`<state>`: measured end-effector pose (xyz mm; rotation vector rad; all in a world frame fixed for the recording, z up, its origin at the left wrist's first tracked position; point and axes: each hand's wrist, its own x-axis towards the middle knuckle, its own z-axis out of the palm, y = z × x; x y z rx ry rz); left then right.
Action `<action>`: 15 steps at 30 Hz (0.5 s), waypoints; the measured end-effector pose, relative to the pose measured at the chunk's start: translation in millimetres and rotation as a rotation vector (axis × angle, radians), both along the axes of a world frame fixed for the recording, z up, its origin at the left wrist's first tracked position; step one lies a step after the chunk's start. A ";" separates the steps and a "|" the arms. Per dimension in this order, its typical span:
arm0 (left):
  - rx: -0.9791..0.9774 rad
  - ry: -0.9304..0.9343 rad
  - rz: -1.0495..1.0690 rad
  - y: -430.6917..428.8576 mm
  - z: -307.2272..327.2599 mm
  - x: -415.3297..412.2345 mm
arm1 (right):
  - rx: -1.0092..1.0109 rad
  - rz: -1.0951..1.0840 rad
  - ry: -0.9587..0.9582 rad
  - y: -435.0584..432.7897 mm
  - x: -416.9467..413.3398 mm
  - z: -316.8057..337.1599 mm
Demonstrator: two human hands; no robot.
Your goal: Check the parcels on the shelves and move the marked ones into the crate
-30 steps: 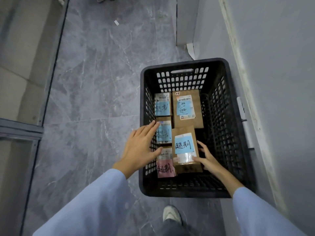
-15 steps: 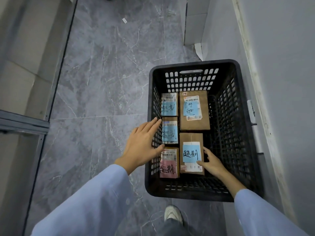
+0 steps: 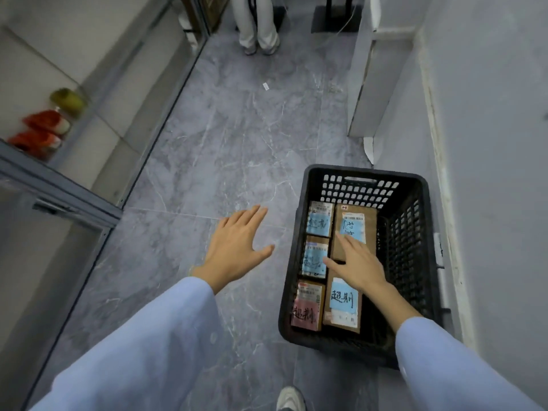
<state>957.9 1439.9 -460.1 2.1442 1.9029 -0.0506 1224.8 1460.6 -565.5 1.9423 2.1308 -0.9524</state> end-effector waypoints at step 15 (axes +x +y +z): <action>0.377 0.152 0.519 -138.3 246.0 -238.0 | 0.397 0.542 0.187 5.7 -307.1 276.3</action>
